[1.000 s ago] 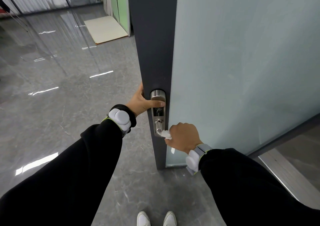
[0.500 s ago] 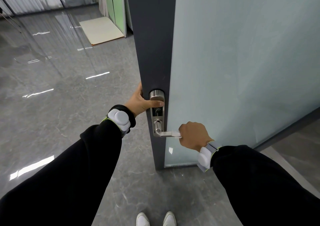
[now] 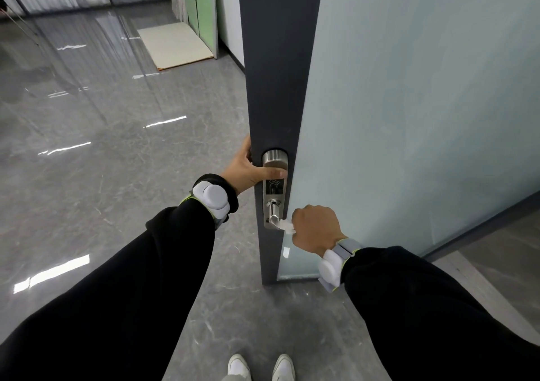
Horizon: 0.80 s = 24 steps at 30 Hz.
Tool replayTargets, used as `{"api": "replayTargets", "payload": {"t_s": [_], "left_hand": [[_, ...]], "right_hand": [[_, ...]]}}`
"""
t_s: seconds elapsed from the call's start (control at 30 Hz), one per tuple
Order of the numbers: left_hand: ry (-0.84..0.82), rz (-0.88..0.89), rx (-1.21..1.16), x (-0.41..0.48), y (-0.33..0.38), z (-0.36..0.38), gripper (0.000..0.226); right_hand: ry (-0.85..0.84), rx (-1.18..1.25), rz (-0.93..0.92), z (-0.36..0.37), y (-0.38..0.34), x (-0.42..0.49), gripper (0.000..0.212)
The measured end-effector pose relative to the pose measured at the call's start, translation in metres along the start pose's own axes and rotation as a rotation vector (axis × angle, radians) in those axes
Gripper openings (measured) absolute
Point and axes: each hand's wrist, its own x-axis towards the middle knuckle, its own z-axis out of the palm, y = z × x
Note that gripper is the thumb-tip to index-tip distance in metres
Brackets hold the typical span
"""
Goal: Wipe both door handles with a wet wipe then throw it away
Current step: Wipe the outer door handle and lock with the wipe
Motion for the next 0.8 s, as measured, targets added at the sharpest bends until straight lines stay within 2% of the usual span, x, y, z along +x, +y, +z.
{"api": "replayTargets", "payload": {"t_s": [0.1,0.2,0.3,0.37,0.47,0.53,0.6,0.63,0.7,0.8], "left_hand": [[0.011,-0.002,-0.003,0.001,-0.002,0.0,0.097],[0.018,0.005,-0.002,0.002,-0.001,0.0,0.095],[0.012,0.005,0.004,0.002,-0.001,0.0,0.094],[0.006,0.0,-0.002,0.002,-0.001,0.0,0.092],[0.002,-0.007,-0.009,0.001,-0.001,0.001,0.091],[0.008,-0.008,-0.015,0.0,0.0,0.001,0.092],[0.005,-0.004,-0.017,0.0,0.001,0.001,0.096],[0.003,-0.003,-0.016,0.0,0.001,0.001,0.097],[0.003,-0.006,-0.013,-0.001,0.001,0.001,0.096],[0.002,-0.01,0.019,-0.002,0.003,0.001,0.093]], "right_hand": [[-0.007,0.015,-0.021,-0.001,-0.009,0.006,0.02],[-0.055,0.074,-0.031,0.001,-0.021,0.015,0.007],[-0.102,0.133,0.025,0.004,-0.025,0.023,0.013],[-0.131,0.215,0.016,0.003,-0.02,0.024,0.021],[-0.256,0.398,0.01,-0.006,-0.013,0.022,0.054],[-0.321,0.614,0.067,-0.017,-0.006,0.022,0.072],[-0.336,0.907,0.129,-0.023,0.002,0.022,0.073],[-0.323,0.965,0.129,-0.024,0.006,0.022,0.069],[-0.292,0.85,0.079,-0.022,0.009,0.02,0.063],[-0.177,0.432,-0.017,-0.013,0.011,0.009,0.059]]}}
